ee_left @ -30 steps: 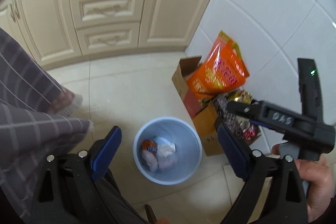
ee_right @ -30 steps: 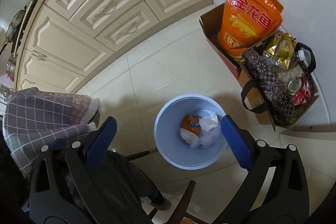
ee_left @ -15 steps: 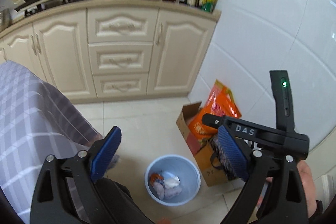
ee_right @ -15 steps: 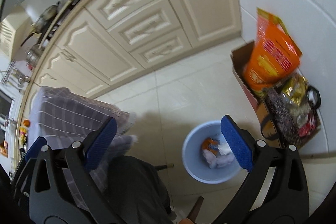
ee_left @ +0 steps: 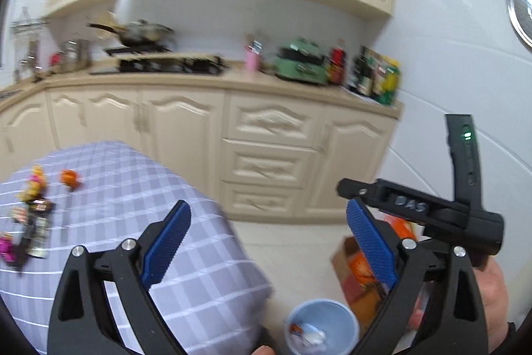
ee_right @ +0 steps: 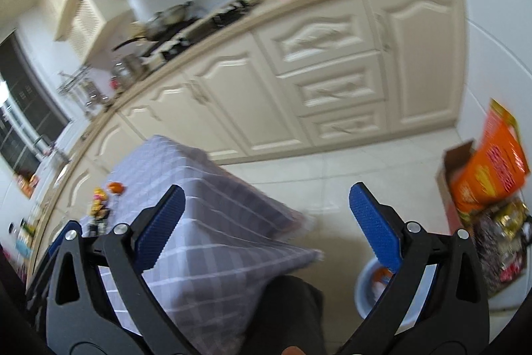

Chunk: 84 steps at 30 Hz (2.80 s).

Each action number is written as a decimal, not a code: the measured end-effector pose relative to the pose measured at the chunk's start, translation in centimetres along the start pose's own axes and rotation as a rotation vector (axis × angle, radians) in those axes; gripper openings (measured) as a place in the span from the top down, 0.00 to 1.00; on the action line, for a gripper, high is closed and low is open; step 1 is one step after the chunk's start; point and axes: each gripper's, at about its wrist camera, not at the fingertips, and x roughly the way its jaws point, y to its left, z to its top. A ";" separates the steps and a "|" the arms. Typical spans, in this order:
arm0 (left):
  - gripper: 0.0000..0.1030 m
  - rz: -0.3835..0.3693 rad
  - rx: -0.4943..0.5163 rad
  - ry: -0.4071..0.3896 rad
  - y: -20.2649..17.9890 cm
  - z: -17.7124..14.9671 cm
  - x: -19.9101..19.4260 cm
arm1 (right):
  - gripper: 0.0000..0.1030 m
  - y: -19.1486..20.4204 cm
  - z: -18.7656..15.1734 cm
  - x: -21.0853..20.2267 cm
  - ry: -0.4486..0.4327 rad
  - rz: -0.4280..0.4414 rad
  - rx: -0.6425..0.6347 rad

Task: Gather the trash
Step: 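Swing both tools back toward the table, then grasp the clear plastic wrapper with left tool while right tool grasps dark snack wrapper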

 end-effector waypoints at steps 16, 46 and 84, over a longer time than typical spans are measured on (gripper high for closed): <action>0.06 0.412 -0.127 -0.177 15.1 0.3 -11.4 | 0.06 19.9 -1.6 3.8 0.072 0.233 -0.298; 0.06 0.754 -0.385 0.172 37.2 -6.5 -10.5 | 0.11 32.6 -10.5 14.9 0.352 0.292 -0.489; 0.78 0.558 -0.386 0.119 32.5 -6.9 -12.8 | 0.37 32.6 -14.7 15.0 0.433 0.378 -0.567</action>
